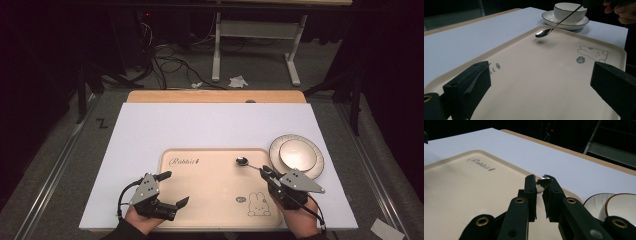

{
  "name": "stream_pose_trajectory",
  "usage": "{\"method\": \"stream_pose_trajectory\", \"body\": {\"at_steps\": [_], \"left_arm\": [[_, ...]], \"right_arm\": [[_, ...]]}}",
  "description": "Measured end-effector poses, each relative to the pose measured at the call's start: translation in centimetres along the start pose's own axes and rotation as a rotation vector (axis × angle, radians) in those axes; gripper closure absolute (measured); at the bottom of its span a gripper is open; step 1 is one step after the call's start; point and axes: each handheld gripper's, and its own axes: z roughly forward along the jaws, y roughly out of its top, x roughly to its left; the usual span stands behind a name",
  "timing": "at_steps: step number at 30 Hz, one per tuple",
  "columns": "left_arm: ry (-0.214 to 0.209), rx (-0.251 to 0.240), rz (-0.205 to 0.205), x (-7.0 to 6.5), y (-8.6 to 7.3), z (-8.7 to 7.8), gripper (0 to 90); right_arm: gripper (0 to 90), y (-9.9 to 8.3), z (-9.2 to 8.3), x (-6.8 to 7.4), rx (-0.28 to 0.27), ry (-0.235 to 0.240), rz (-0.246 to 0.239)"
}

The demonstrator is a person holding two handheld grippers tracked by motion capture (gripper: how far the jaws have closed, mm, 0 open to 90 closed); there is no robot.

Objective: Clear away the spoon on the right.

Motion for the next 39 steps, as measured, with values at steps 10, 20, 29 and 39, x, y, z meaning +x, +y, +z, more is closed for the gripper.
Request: {"method": "stream_pose_trajectory", "body": {"at_steps": [10,20,29,39], "left_arm": [[-0.001,0.002,0.001,0.0,0.0,0.0,3.6],[-0.005,0.004,0.004,0.0,0.0,0.0,3.5],[-0.009,0.003,0.005,-0.1,0.0,0.0,3.5],[-0.009,0.003,0.008,-0.1,0.0,0.0,3.5]], "right_arm": [[83.6,-0.7,0.7,-0.2,0.026,-0.005,0.007],[83.1,-1.2,1.2,0.3,0.045,0.0,0.0],[54.7,-2.2,1.1,0.1,0.071,-0.015,0.01],[61.7,-2.6,0.7,0.0,0.069,0.017,0.028]]}}
